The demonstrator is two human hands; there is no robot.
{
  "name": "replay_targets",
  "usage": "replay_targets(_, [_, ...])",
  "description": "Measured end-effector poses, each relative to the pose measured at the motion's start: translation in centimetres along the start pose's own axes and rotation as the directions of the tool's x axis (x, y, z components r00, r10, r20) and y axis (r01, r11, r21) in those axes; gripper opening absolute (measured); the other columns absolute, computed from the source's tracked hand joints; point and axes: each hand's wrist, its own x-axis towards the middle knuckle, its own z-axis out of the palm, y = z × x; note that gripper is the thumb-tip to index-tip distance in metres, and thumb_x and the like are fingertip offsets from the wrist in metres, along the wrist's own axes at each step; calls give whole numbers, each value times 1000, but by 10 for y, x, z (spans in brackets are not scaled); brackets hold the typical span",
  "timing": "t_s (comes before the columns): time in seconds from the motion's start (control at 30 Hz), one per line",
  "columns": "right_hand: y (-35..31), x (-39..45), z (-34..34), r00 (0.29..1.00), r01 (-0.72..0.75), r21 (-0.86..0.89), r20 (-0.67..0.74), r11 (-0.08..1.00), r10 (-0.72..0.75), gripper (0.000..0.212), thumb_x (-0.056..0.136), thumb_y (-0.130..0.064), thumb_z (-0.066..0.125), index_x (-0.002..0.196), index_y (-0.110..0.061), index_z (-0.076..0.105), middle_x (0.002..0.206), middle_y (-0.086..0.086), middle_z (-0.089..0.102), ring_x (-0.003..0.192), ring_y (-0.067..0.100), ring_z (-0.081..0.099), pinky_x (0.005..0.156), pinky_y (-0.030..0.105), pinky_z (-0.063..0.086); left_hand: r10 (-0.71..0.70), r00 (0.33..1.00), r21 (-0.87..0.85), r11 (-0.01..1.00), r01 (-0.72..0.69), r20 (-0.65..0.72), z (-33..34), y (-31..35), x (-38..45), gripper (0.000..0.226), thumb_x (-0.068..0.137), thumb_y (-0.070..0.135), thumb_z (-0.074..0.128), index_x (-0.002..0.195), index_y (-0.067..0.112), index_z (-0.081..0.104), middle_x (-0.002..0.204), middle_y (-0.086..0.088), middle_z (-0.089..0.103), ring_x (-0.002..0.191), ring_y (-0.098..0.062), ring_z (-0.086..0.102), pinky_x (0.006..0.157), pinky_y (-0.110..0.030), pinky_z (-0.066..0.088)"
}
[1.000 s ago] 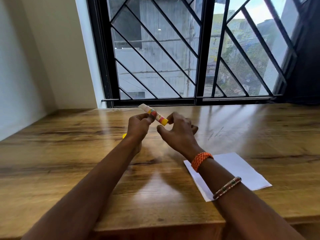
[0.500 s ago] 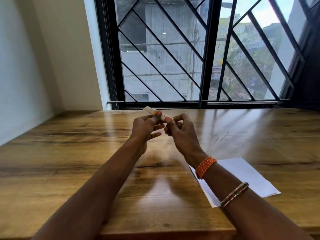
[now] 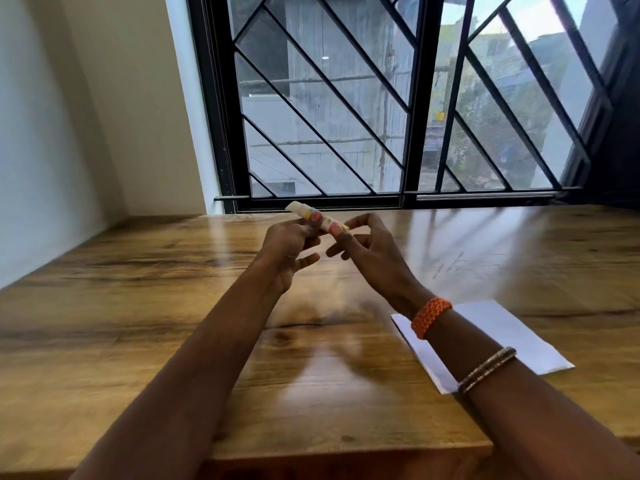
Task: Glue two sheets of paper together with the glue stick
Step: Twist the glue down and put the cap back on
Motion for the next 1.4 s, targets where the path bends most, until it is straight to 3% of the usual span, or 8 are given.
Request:
replay_targets(0.3, [5, 4, 10, 920, 277, -223, -219, 935, -325, 17, 92, -21, 59, 91, -11, 45, 66, 2, 57, 54, 15, 52, 53, 36, 43, 10, 997, 2, 1000, -10, -71, 11, 1, -4, 13, 86, 27, 64, 82, 16, 61, 76, 2, 65, 80, -10, 56, 67, -30, 47])
replay_targets(0.47, [10, 10, 5, 697, 502, -786, 120, 361, -707, 30, 86, -13, 61, 107, -18, 40, 74, 1, 63, 69, 21, 58, 80, 37, 29, -42, 995, 31, 999, 45, -87, 6, 8, 0, 14, 84, 29, 64, 89, 15, 65, 65, 6, 66, 67, -5, 55, 61, -28, 41])
replay_targets(0.63, [13, 18, 3, 589, 532, -846, 384, -16, -711, 30, 79, 2, 61, 103, -13, 50, 68, 5, 57, 68, 25, 55, 83, 37, 28, -4, 981, 92, 996, 23, -196, -5, 5, 2, 19, 76, 30, 73, 82, 13, 65, 67, 4, 64, 61, -6, 57, 62, -29, 42])
replay_targets(0.87, [20, 17, -7, 728, 514, -722, 81, 463, -681, 12, 91, -18, 54, 92, -13, 44, 65, -3, 55, 59, 20, 55, 77, 35, 25, 77, 997, 134, 988, -78, 11, -3, -12, 4, 23, 88, 39, 57, 79, 20, 67, 65, 10, 72, 84, -11, 62, 78, -34, 48])
replay_targets(1.07, [2, 11, 0, 947, 210, -4, -248, 978, -205, 18, 93, -27, 56, 88, -14, 44, 65, 1, 65, 56, 6, 63, 49, 21, 48, 9, 988, -146, 989, 14, 152, 24, -10, -9, 24, 92, 28, 54, 104, 11, 65, 106, -8, 69, 95, -16, 62, 84, -35, 51])
replay_targets(1.2, [-3, 7, 2, 930, 283, -149, -198, 948, -309, 19, 90, -25, 61, 88, -17, 44, 67, -2, 62, 59, 14, 62, 57, 33, 49, 98, 995, -149, 984, -101, -33, 23, -6, -7, 17, 86, 23, 63, 83, 8, 68, 87, -12, 69, 87, -22, 63, 75, -35, 52])
replay_targets(1.3, [1, 8, -3, 772, 440, -720, -1, 537, -635, 23, 87, -21, 62, 98, -21, 41, 67, -10, 57, 61, 15, 56, 77, 36, 29, 109, 985, -126, 984, -126, -132, 23, -5, -7, 19, 80, 25, 70, 66, 13, 66, 56, 0, 67, 69, -17, 62, 63, -30, 52])
replay_targets(1.4, [1, 7, -8, 738, 446, -815, 101, 370, -667, 25, 85, -20, 63, 101, -19, 44, 66, -5, 64, 66, 20, 61, 81, 35, 23, 89, 984, -77, 992, -102, -153, 23, -8, -8, 24, 79, 32, 70, 63, 16, 63, 51, 6, 63, 64, -11, 58, 66, -30, 49])
